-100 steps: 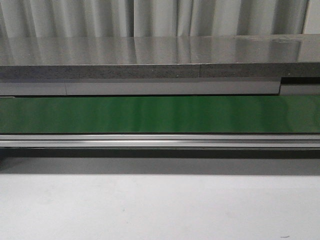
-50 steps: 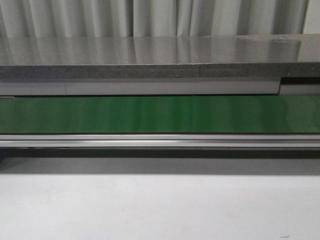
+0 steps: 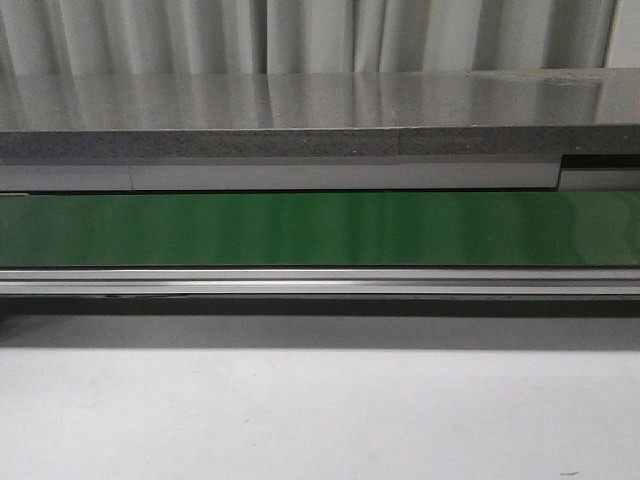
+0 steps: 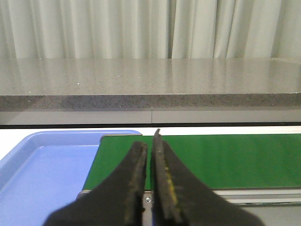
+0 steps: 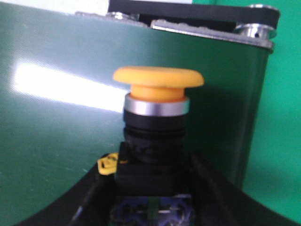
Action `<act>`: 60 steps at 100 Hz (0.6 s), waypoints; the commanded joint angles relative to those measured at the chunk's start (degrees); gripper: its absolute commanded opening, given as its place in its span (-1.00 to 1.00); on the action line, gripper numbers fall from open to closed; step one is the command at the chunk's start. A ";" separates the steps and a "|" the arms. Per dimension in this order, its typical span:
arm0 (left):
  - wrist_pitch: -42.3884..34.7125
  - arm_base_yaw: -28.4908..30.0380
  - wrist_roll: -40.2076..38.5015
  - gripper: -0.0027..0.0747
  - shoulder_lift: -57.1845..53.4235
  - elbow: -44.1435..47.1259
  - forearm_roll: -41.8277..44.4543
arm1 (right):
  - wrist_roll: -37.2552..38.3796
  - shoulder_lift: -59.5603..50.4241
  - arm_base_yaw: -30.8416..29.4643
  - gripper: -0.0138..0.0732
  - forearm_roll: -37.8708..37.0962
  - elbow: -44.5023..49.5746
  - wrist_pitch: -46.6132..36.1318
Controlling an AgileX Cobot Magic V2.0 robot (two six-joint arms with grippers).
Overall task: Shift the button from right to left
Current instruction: 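Place the push button on the conveyor belt and release it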
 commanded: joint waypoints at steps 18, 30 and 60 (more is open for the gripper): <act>-4.58 0.12 -0.63 -0.92 -2.02 2.36 -0.47 | -0.41 -2.26 -0.12 0.34 0.63 -1.24 -1.87; -4.58 0.12 -0.63 -0.92 -2.02 2.36 -0.47 | -0.41 -2.26 -0.12 0.45 0.63 -1.24 -1.82; -4.58 0.12 -0.63 -0.92 -2.02 2.36 -0.47 | -0.47 -5.52 0.23 0.46 4.03 -1.43 -2.76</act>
